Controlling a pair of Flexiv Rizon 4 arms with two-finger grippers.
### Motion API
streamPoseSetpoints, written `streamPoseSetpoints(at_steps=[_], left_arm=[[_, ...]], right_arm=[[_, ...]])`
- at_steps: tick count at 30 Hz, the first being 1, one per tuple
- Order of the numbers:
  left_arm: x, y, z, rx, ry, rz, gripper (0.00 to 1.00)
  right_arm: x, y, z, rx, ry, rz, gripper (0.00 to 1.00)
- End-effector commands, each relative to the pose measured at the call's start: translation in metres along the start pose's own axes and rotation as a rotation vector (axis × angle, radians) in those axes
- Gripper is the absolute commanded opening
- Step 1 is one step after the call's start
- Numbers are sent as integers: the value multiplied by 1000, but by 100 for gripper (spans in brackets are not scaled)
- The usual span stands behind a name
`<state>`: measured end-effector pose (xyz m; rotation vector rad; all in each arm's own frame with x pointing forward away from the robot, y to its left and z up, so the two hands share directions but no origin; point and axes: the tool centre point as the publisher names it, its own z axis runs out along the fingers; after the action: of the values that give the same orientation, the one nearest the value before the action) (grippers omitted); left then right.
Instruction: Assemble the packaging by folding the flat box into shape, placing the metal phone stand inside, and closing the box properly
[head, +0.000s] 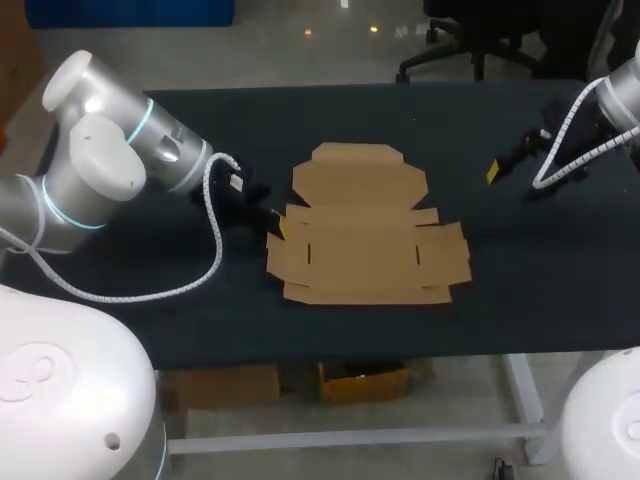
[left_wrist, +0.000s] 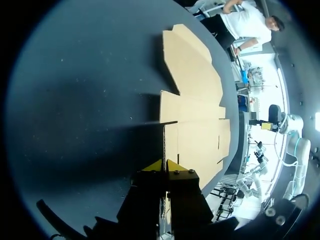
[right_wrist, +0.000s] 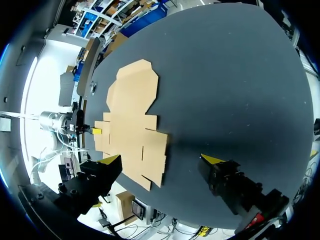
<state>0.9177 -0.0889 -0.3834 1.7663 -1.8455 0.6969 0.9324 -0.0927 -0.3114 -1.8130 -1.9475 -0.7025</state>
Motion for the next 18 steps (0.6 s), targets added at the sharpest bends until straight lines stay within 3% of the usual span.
streamPoseSetpoints(at_steps=[1,2,3,5,6,9,10,12,13,16,18], left_arm=[[0,-4,1,3,-6,-8,0],[0,-5,1,6,-9,-11,10],[-1,-5,1,10,-11,-16,14],[-2,-7,0,24,-2,-34,11],[-2,-7,0,25,0,-35,1],[-3,-7,0,22,1,-32,0],[-3,-7,0,20,1,-31,11],[-3,-7,0,19,-1,-31,42],[-4,-7,-1,20,-1,-32,47],[-4,-8,-2,22,-4,-35,48],[-4,-8,-2,22,-9,-36,35]], right_arm=[[2,-2,0,-4,-2,-1,100],[2,-2,0,-3,-2,-1,100],[2,-1,0,-3,-2,-1,100],[2,-1,0,-2,-2,-1,100],[2,-1,0,-1,-1,-1,100],[1,0,0,0,0,0,100],[1,0,0,1,0,0,100],[1,0,1,1,0,0,100],[1,0,1,1,-1,0,100],[1,0,1,2,-2,1,100],[1,0,1,1,-2,2,100]])
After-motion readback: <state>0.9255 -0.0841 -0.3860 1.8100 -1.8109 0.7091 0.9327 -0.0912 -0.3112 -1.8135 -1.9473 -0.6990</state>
